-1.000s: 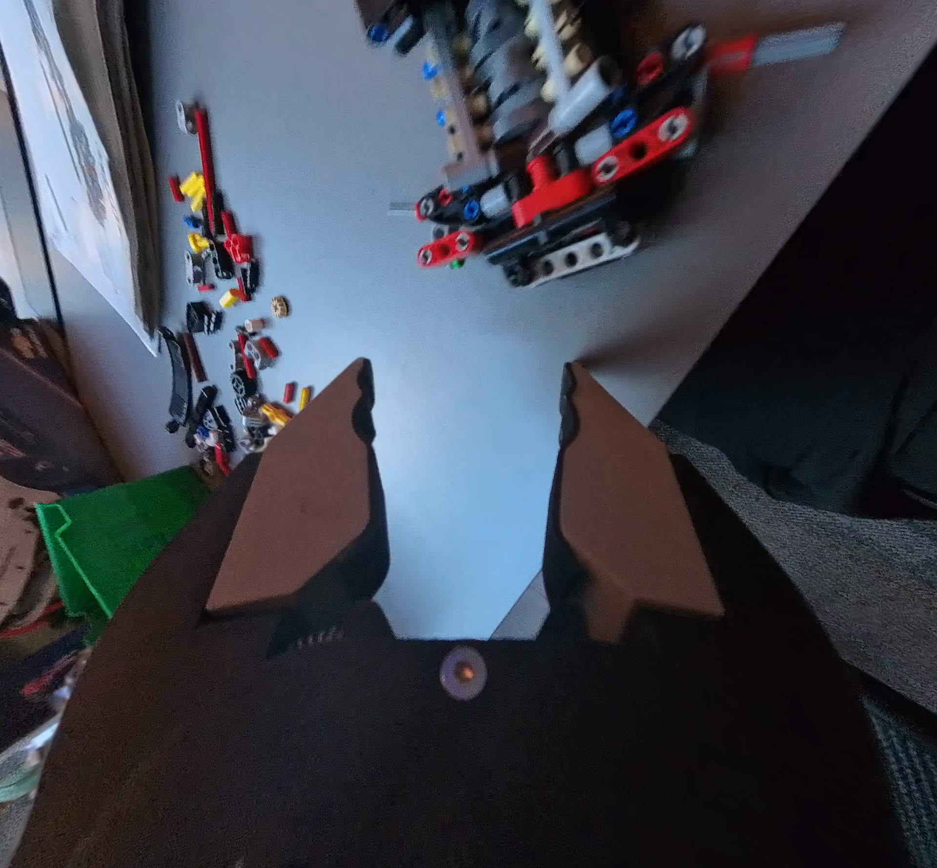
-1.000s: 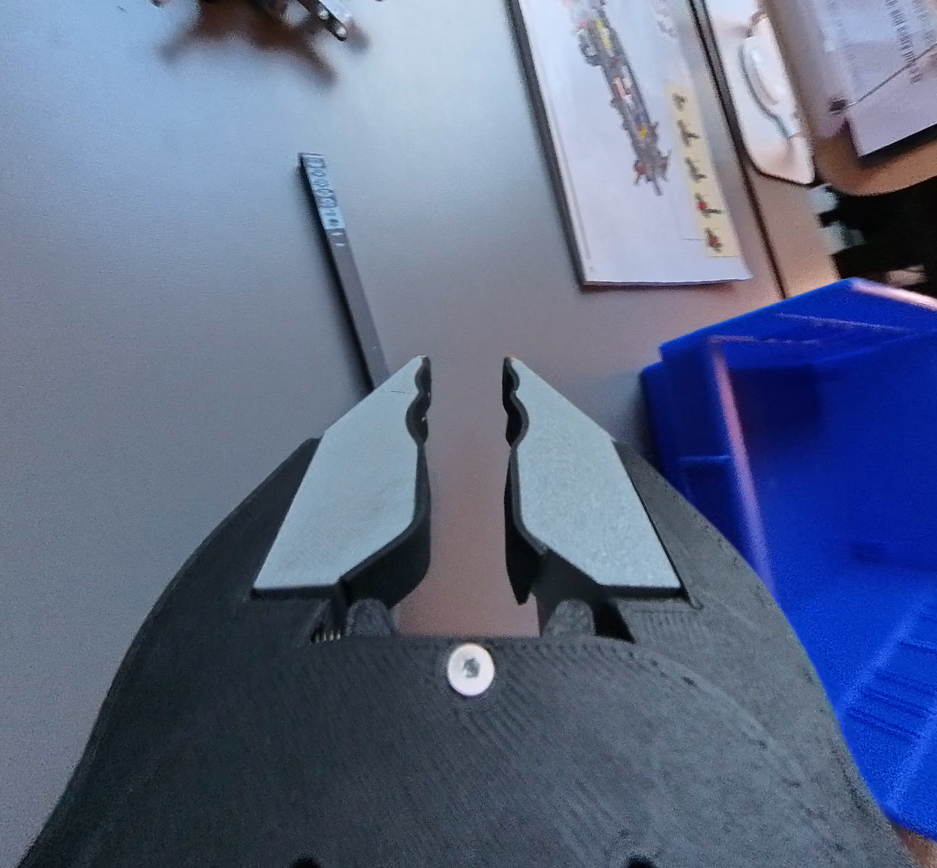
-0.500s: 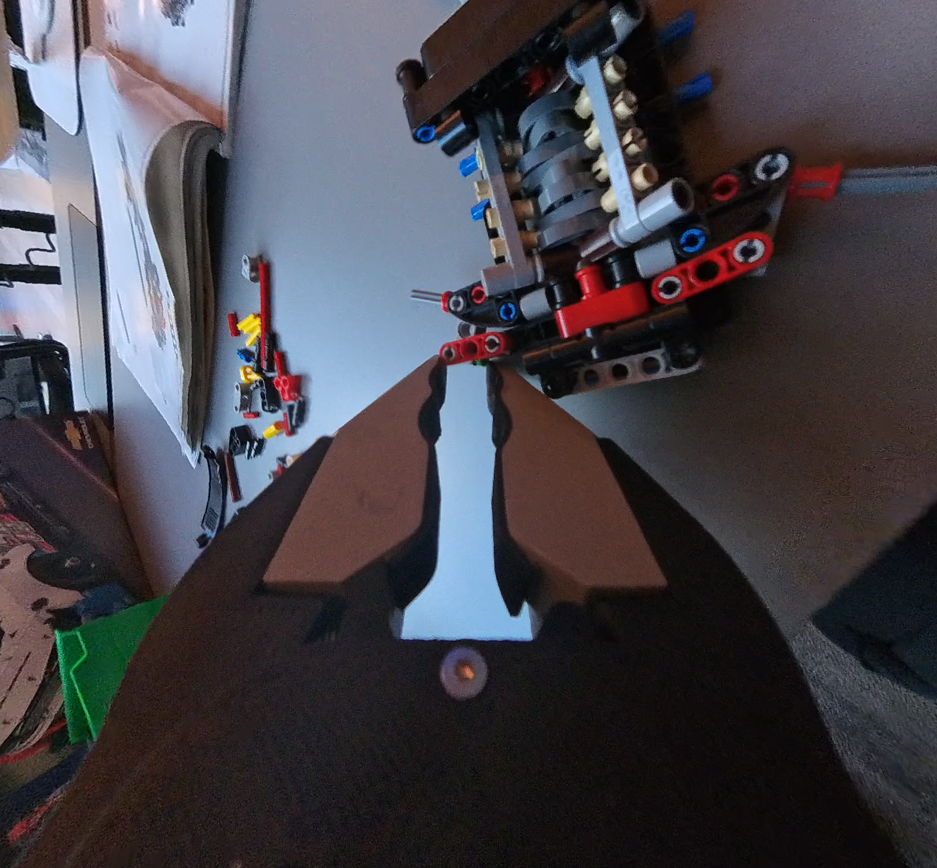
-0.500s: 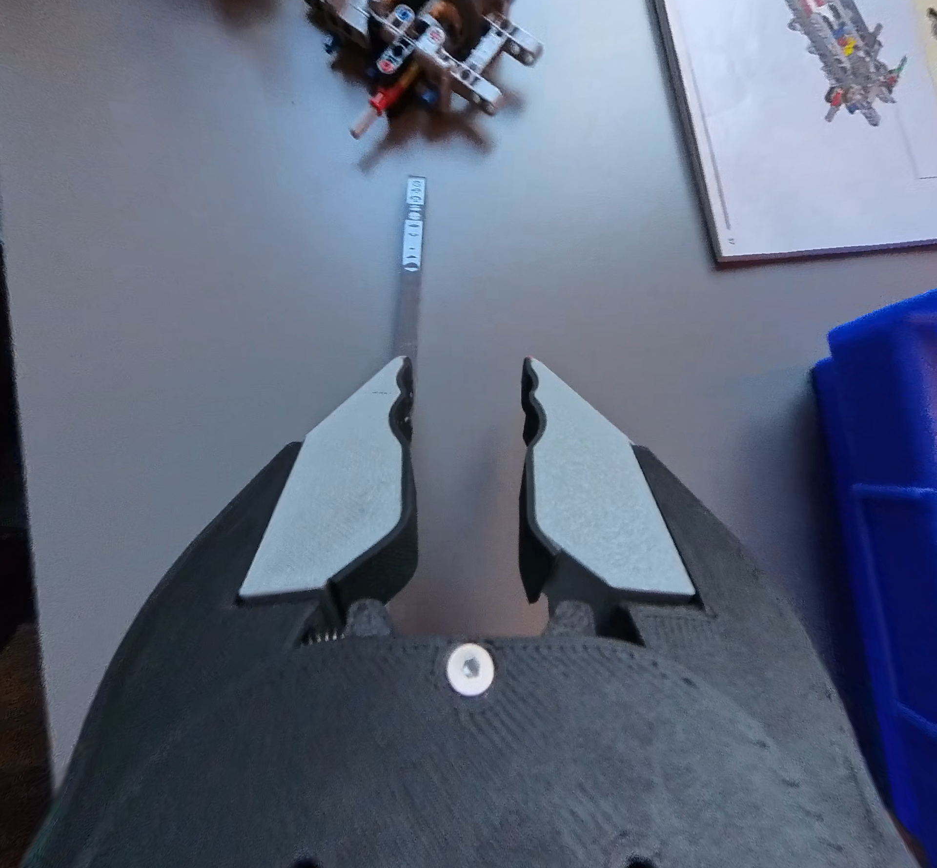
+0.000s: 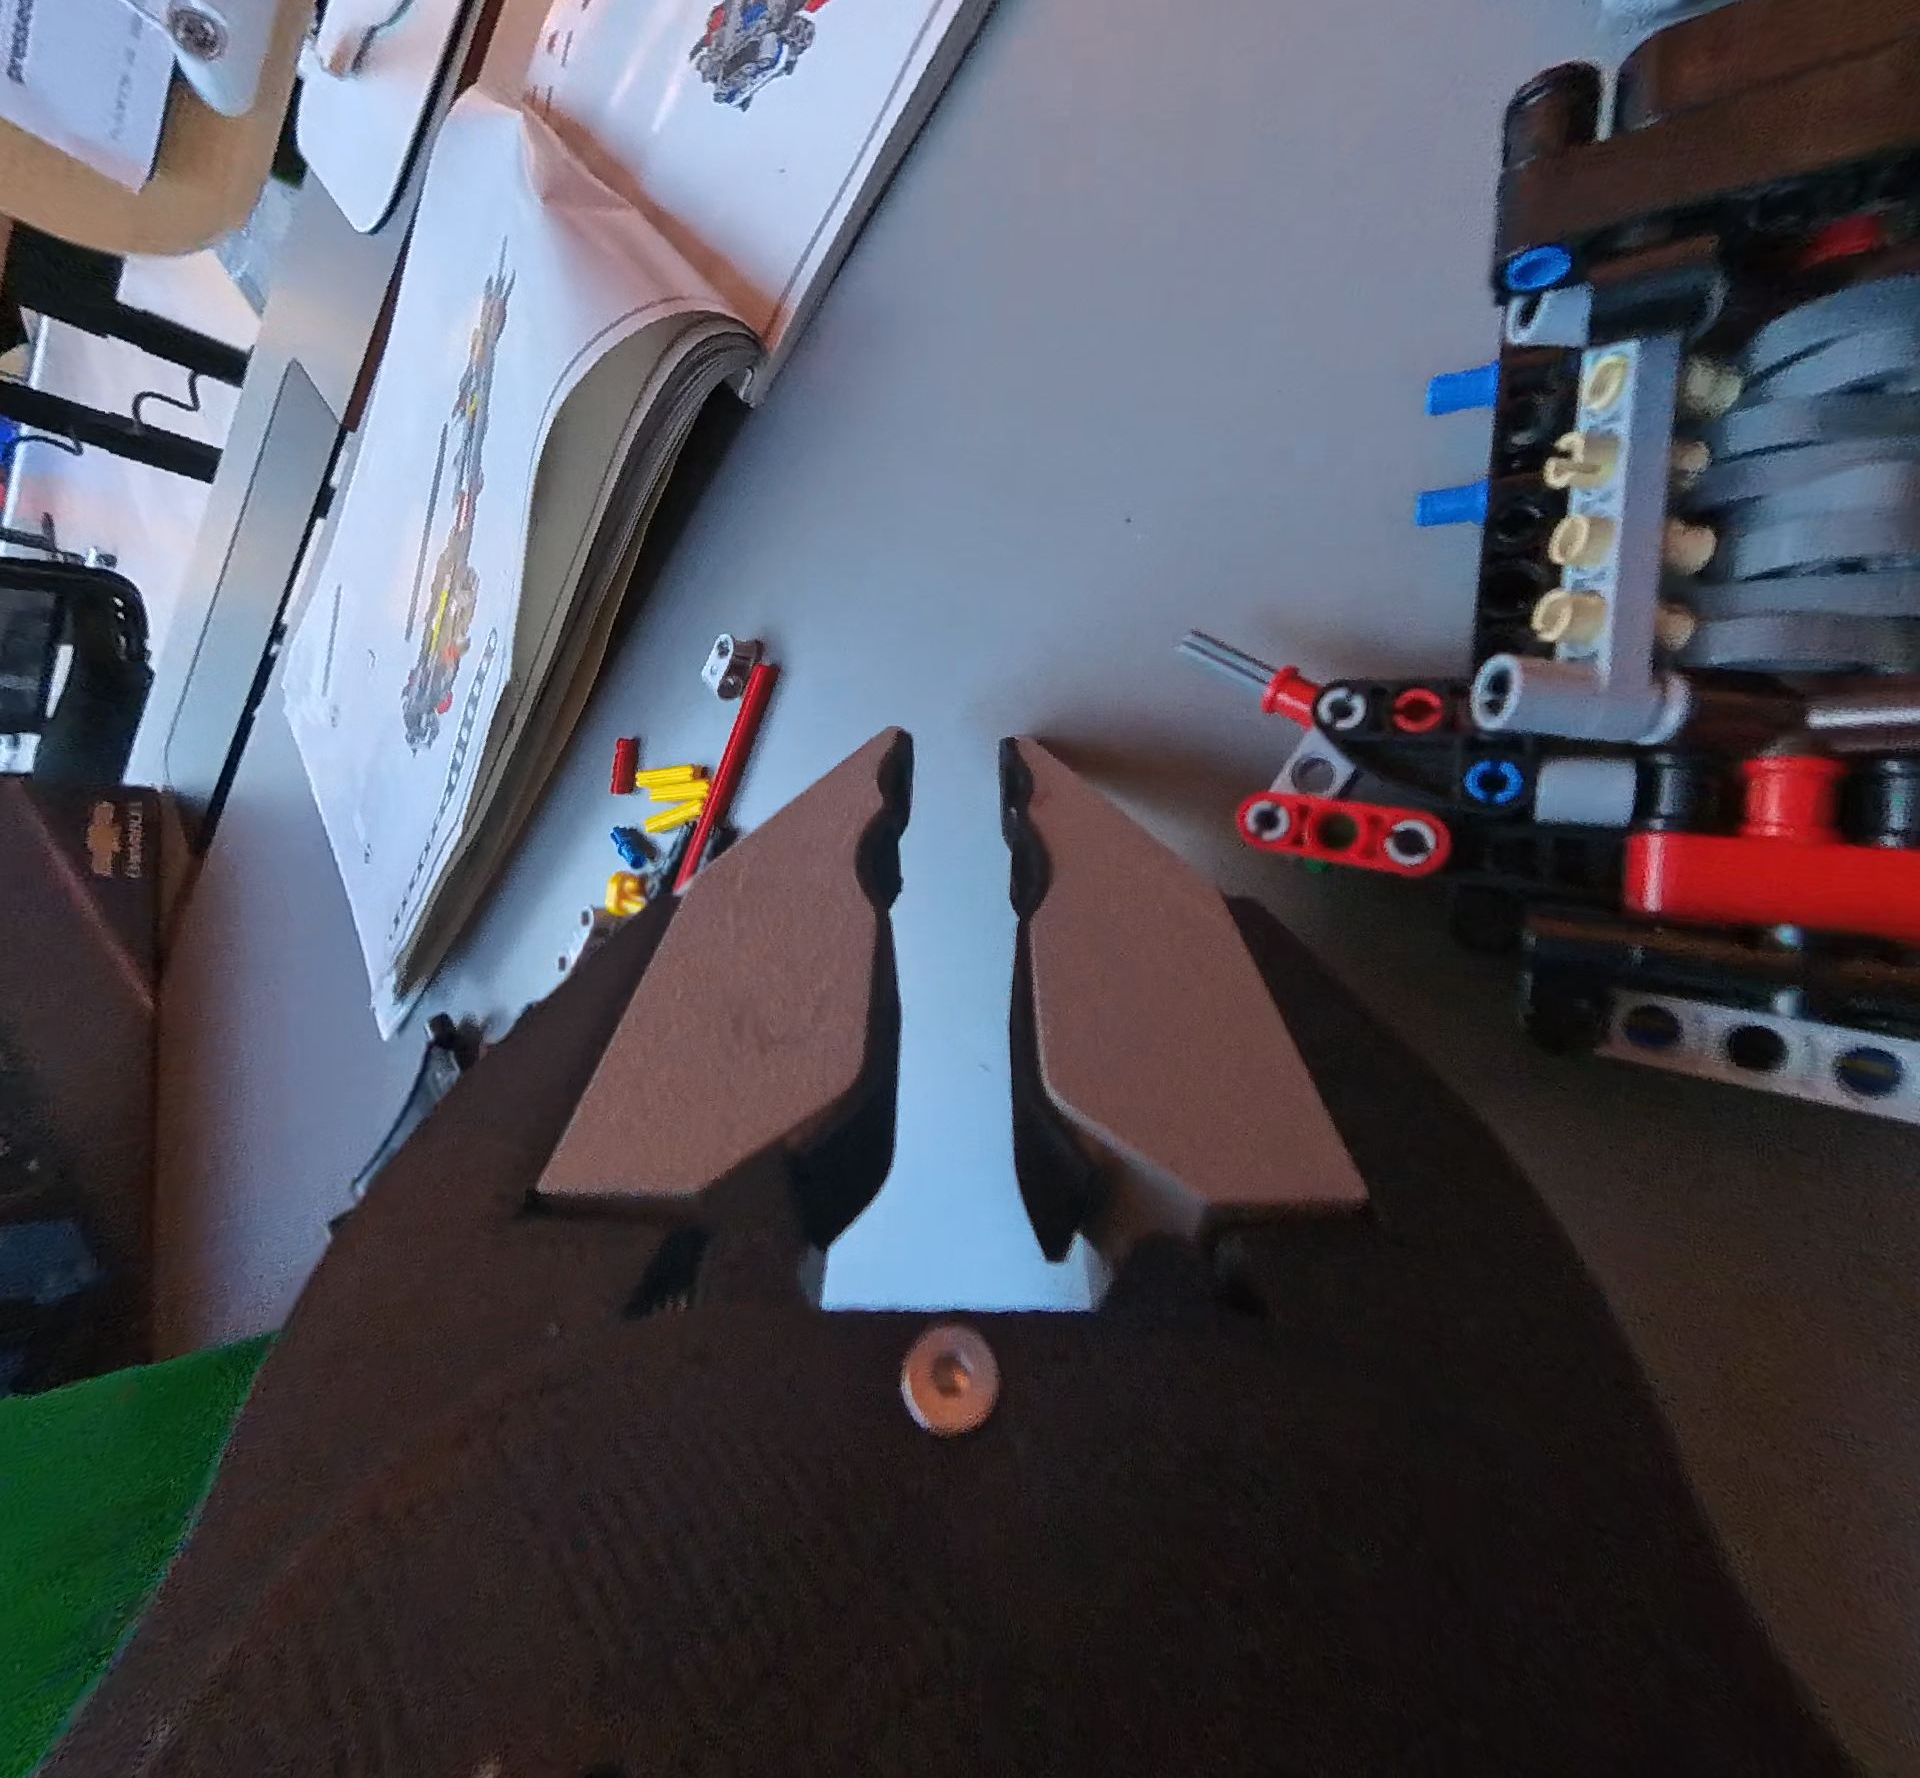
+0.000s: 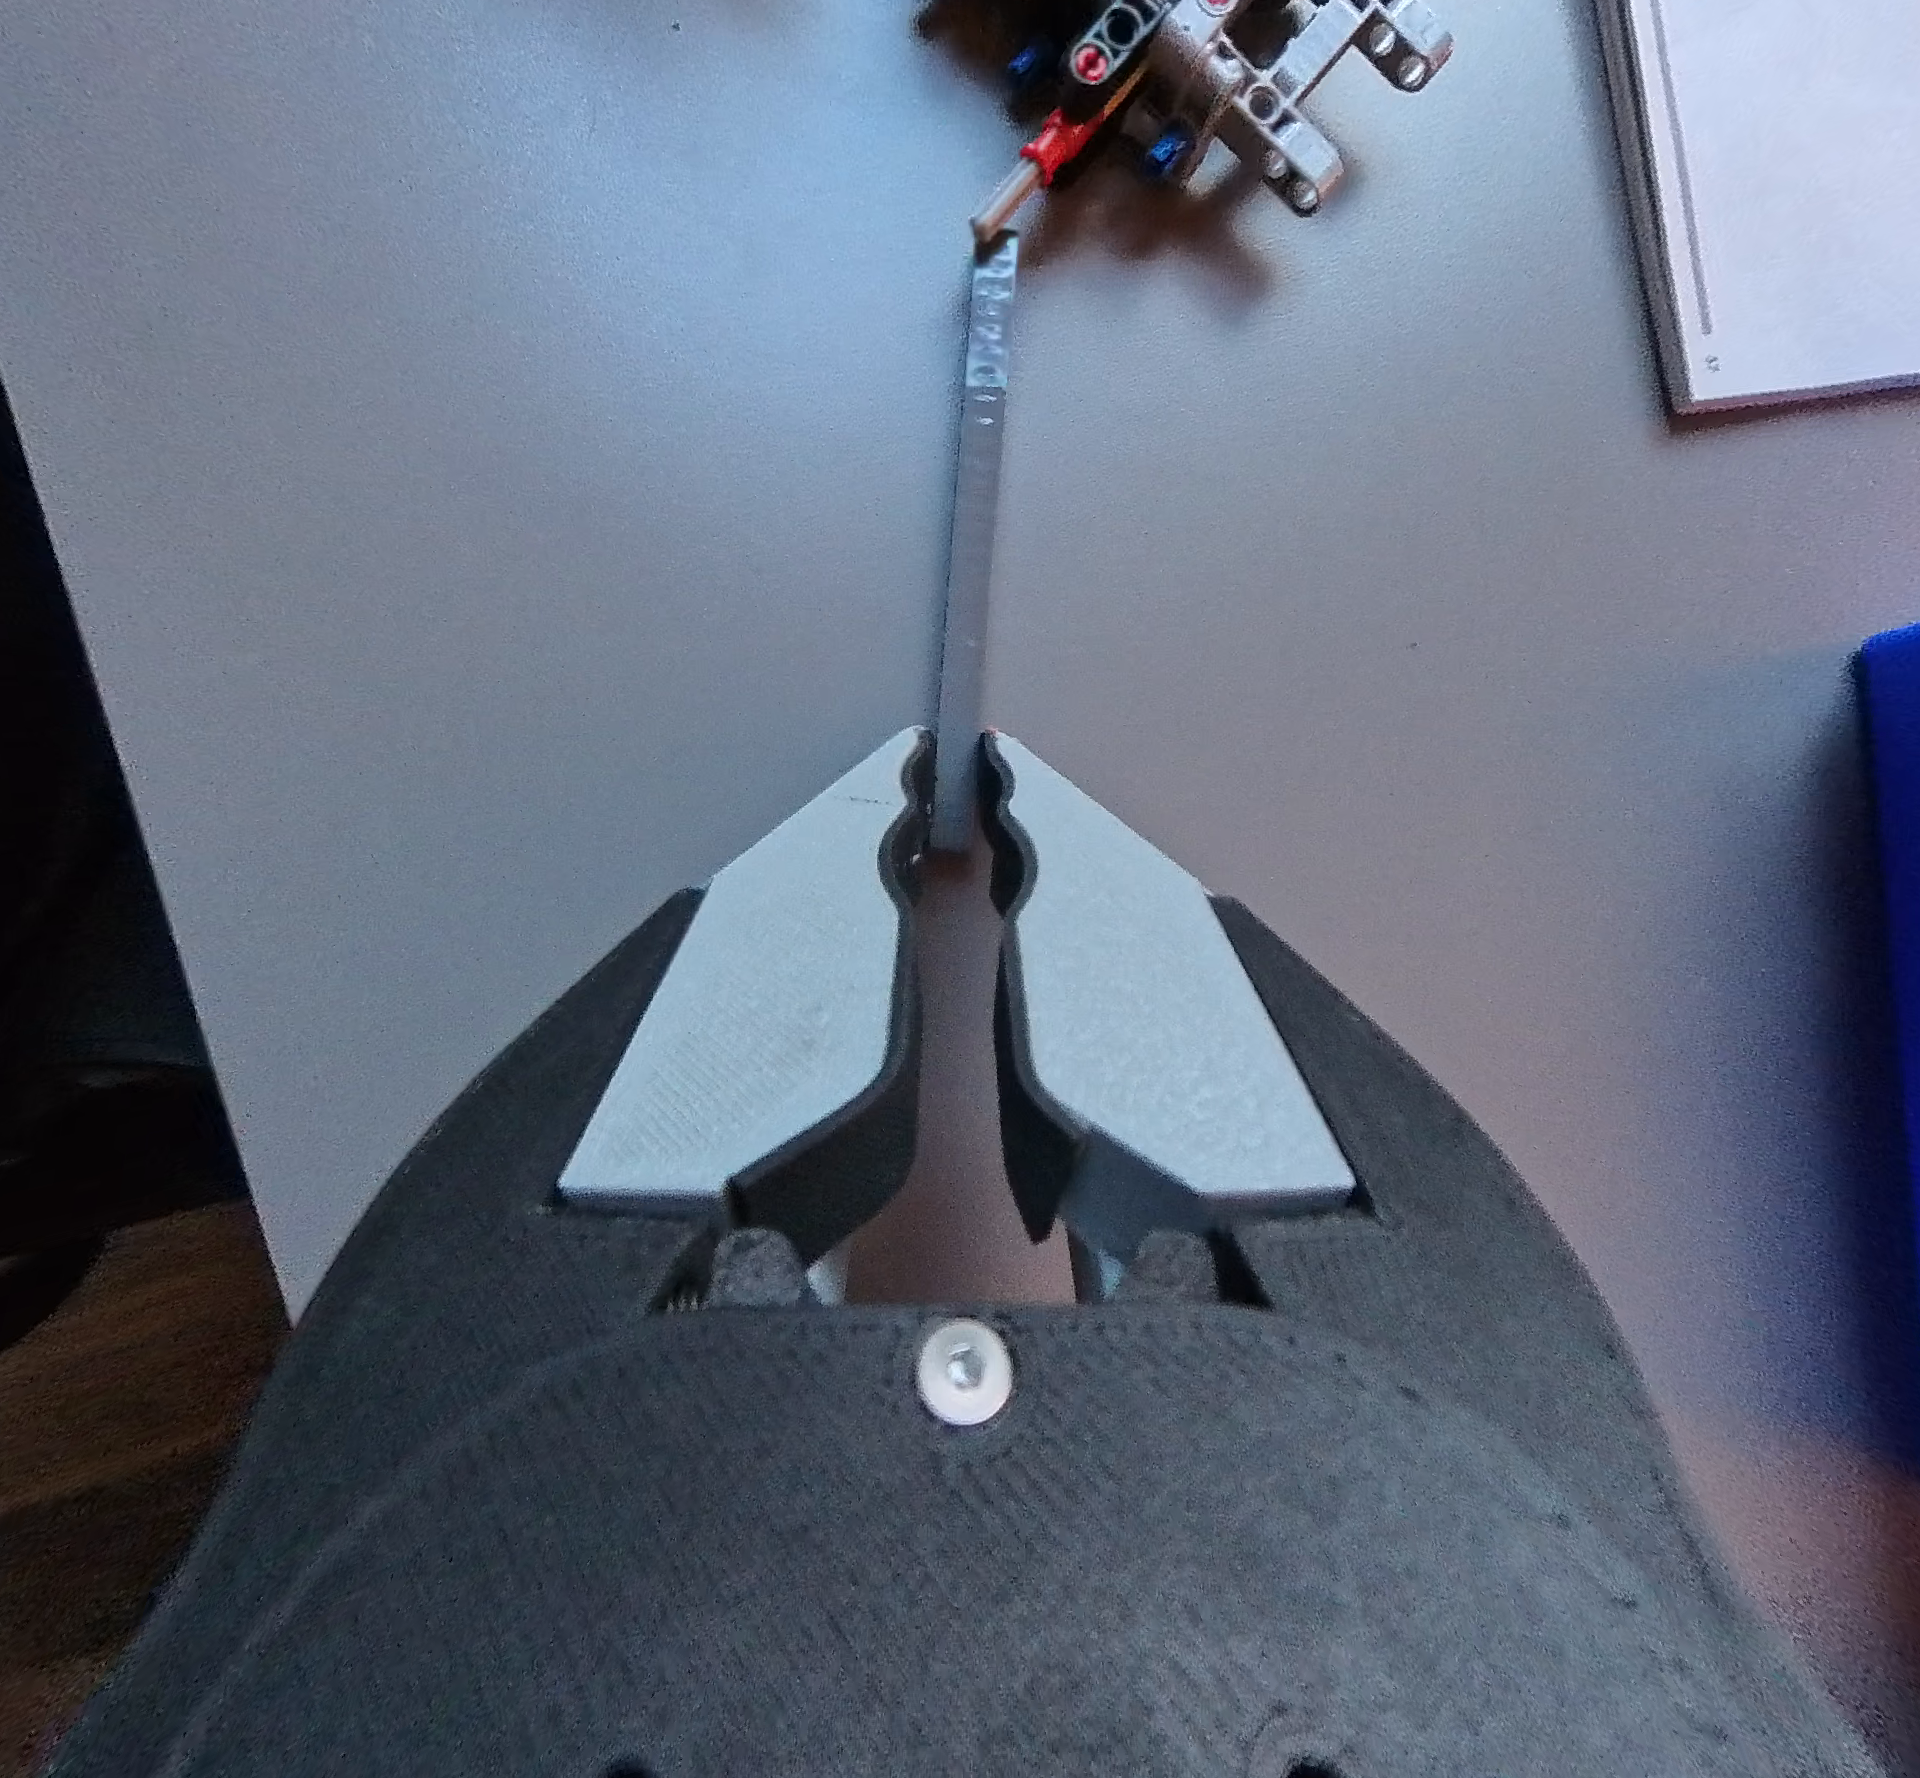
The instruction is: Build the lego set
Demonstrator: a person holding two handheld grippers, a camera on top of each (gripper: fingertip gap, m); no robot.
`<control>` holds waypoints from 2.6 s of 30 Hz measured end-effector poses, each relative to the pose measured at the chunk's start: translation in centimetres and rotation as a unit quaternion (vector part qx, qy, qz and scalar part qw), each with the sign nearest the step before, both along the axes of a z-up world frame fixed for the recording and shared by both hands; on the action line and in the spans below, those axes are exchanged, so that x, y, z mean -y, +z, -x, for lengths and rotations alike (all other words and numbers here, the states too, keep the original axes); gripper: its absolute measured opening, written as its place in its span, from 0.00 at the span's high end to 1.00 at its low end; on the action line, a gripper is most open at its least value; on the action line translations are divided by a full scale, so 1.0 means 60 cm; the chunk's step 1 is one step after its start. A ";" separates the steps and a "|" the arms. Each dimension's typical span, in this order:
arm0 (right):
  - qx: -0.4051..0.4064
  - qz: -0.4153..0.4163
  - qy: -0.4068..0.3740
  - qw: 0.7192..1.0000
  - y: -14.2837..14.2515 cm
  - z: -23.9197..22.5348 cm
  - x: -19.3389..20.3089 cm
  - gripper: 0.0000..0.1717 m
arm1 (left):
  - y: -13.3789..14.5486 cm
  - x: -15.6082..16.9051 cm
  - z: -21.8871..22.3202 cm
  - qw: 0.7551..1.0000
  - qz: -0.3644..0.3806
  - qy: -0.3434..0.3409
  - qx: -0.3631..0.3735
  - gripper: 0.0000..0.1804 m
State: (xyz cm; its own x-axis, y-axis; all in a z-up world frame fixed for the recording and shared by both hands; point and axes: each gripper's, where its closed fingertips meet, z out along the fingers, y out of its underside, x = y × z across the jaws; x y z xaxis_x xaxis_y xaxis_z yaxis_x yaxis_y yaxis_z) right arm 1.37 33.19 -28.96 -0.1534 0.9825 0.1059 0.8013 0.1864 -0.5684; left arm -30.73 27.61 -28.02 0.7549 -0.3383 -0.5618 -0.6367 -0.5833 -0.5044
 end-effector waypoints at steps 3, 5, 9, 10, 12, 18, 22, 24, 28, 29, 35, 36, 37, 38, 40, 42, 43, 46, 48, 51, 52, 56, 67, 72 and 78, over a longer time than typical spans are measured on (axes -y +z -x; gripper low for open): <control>0.003 -0.030 0.006 1.000 0.001 -0.008 -0.006 0.97 | -0.001 0.011 0.010 0.999 -0.022 0.021 0.024 0.93; -0.008 -0.044 0.003 0.999 0.001 -0.011 -0.014 0.97 | -0.003 0.022 0.016 0.997 -0.039 0.034 0.053 0.96; -0.045 -0.042 -0.001 0.998 0.004 -0.009 -0.027 0.97 | 0.004 0.032 0.020 0.996 -0.055 0.032 0.068 0.87; -0.056 -0.037 -0.002 0.998 0.005 -0.006 -0.030 0.97 | 0.004 0.032 0.019 0.996 -0.055 0.028 0.069 0.88; -0.070 -0.023 -0.008 0.997 0.005 0.001 -0.038 0.97 | 0.003 0.032 0.017 0.996 -0.051 0.023 0.072 0.89; -0.111 -0.022 -0.056 0.992 0.004 0.008 -0.070 0.97 | 0.001 0.032 0.016 0.994 -0.044 0.022 0.093 0.90; -0.110 -0.042 -0.089 0.989 0.003 0.009 -0.087 0.97 | -0.003 0.033 0.009 0.993 -0.029 0.008 0.113 0.95; -0.109 -0.056 -0.109 0.986 0.003 0.008 -0.098 0.97 | -0.003 0.032 0.008 0.992 -0.025 0.006 0.125 0.95; -0.106 -0.079 -0.138 0.982 0.003 0.009 -0.117 0.97 | -0.002 0.032 0.001 0.986 -0.011 -0.009 0.168 0.92; -0.105 -0.084 -0.144 0.980 0.003 0.011 -0.122 0.97 | -0.002 0.033 -0.002 0.983 -0.005 -0.014 0.185 0.90; -0.094 -0.134 -0.188 0.968 0.003 0.014 -0.156 0.97 | 0.015 0.038 -0.013 0.942 0.020 -0.035 0.333 0.86; -0.091 -0.147 -0.197 0.965 0.004 0.013 -0.163 0.97 | 0.019 0.038 -0.013 0.934 0.023 -0.038 0.354 0.85; -0.086 -0.162 -0.207 0.961 0.004 0.011 -0.170 0.97 | 0.022 0.039 -0.014 0.928 0.025 -0.040 0.369 0.85; -0.081 -0.176 -0.215 0.957 0.004 0.009 -0.177 0.97 | 0.024 0.041 -0.017 0.924 0.026 -0.044 0.378 0.84; -0.072 -0.197 -0.229 0.951 0.005 0.006 -0.187 0.97 | 0.028 0.046 -0.026 0.925 0.023 -0.061 0.374 0.83; -0.065 -0.211 -0.241 0.945 0.005 0.003 -0.196 0.97 | 0.025 0.048 -0.031 0.938 0.015 -0.073 0.340 0.84; -0.061 -0.216 -0.246 0.943 0.005 0.003 -0.200 0.97 | 0.022 0.050 -0.035 0.943 0.017 -0.079 0.323 0.85; -0.055 -0.228 -0.254 0.938 0.005 0.004 -0.208 0.97 | 0.012 0.051 -0.041 0.954 0.024 -0.089 0.285 0.87; -0.052 -0.232 -0.255 0.937 0.005 0.008 -0.211 0.97 | 0.011 0.049 -0.041 0.955 0.025 -0.088 0.283 0.88; -0.054 -0.230 -0.251 0.939 0.006 0.014 -0.211 0.97 | 0.016 0.046 -0.037 0.950 0.021 -0.082 0.301 0.88; -0.055 -0.230 -0.249 0.939 0.005 0.016 -0.211 0.97 | 0.017 0.044 -0.035 0.949 0.019 -0.078 0.306 0.88; -0.058 -0.228 -0.234 0.943 0.006 0.023 -0.204 0.97 | 0.019 0.042 -0.034 0.947 0.017 -0.076 0.312 0.88; -0.156 -0.167 -0.198 0.953 0.048 0.046 -0.172 0.97 | 0.021 0.029 -0.019 0.955 -0.003 -0.057 0.290 0.90; -0.175 -0.167 -0.180 0.953 0.063 0.052 -0.156 0.97 | 0.025 0.026 -0.013 0.955 -0.016 -0.048 0.291 0.91; -0.185 -0.178 -0.156 0.954 0.073 0.059 -0.138 0.97 | 0.017 0.026 -0.013 0.963 -0.011 -0.046 0.264 0.92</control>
State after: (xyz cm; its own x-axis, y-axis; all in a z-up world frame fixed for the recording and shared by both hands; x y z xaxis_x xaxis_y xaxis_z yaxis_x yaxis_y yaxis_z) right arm -2.19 41.46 -24.60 0.2524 0.8664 0.4308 0.6067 0.2051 -0.7680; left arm -29.95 26.07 -26.97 0.9047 -0.4097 -0.1167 -0.3373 -0.5216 -0.7837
